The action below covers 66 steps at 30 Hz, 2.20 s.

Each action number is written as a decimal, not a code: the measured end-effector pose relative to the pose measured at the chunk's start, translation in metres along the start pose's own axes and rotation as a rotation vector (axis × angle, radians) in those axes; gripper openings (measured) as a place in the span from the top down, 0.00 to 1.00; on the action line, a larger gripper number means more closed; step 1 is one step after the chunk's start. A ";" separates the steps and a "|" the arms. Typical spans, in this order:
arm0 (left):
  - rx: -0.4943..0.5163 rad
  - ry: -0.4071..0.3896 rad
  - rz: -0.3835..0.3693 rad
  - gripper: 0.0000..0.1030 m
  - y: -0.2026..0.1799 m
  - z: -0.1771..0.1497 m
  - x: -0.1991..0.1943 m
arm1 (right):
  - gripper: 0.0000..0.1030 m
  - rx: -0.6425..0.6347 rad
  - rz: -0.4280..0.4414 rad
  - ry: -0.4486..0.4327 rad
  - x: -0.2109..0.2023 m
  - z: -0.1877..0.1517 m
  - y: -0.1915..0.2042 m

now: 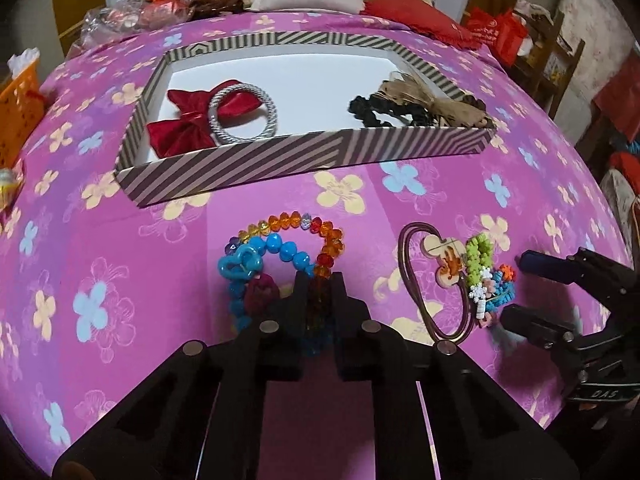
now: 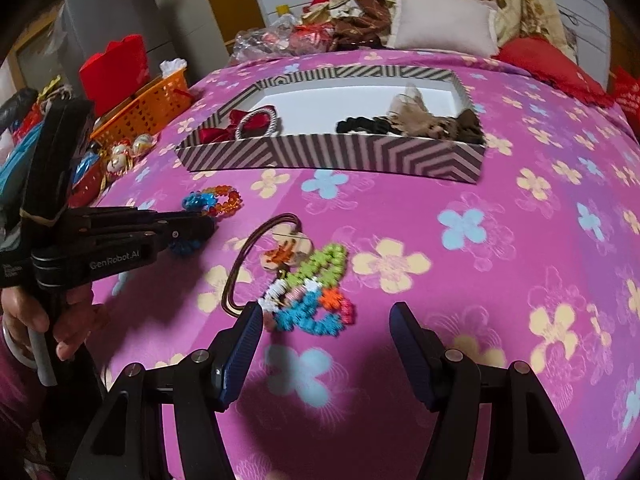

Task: Organize jewelry
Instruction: 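Grasp the blue-and-amber beaded bracelet with the left tool while the right tool grasps the flower-bead bracelet, then lift both bracelets and carry them toward the striped box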

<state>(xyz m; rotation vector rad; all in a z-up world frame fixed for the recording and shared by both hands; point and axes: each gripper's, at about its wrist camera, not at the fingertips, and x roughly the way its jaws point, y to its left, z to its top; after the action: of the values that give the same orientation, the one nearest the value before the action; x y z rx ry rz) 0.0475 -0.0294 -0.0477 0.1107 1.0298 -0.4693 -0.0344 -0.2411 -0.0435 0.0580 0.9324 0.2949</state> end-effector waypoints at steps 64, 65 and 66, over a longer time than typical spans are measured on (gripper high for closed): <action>-0.091 -0.210 0.034 0.92 -0.012 0.026 -0.105 | 0.87 -0.050 0.078 -0.220 -0.086 0.051 0.020; -0.090 -0.210 0.037 0.92 -0.012 0.027 -0.104 | 0.87 -0.051 0.078 -0.220 -0.085 0.052 0.020; -0.090 -0.209 0.040 0.92 -0.011 0.029 -0.104 | 0.87 -0.052 0.078 -0.220 -0.085 0.053 0.020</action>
<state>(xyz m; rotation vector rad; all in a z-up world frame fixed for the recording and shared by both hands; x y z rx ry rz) 0.0219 -0.0144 0.0563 0.0016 0.8404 -0.3887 -0.0440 -0.2416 0.0577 0.0773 0.7051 0.3774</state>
